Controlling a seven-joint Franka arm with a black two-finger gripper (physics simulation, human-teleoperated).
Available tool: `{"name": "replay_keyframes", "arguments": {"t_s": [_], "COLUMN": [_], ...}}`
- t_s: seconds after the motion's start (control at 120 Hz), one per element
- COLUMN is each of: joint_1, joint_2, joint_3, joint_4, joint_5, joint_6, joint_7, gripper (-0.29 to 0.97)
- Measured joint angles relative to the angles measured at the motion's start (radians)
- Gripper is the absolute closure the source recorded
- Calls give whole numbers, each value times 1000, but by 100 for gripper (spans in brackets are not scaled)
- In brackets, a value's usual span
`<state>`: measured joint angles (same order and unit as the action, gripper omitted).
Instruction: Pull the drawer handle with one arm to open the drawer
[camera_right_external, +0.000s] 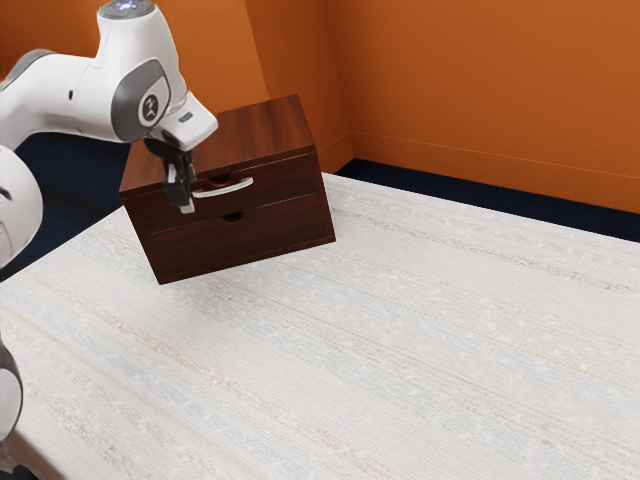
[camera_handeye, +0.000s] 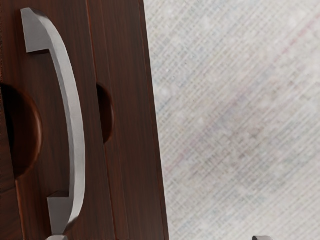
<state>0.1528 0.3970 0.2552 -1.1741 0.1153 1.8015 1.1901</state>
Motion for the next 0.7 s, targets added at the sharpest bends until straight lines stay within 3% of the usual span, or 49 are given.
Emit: {"name": "replay_keyframes", "arguments": {"t_s": [0.533,0.7], "joint_1": [6,18], "joint_2": [35,62], "joint_3": [-24,-66], "joint_4": [6,45], "joint_5": [0,0], "joint_6": [34,53], "joint_7": [-13,-13], "gripper": [22,22]}}
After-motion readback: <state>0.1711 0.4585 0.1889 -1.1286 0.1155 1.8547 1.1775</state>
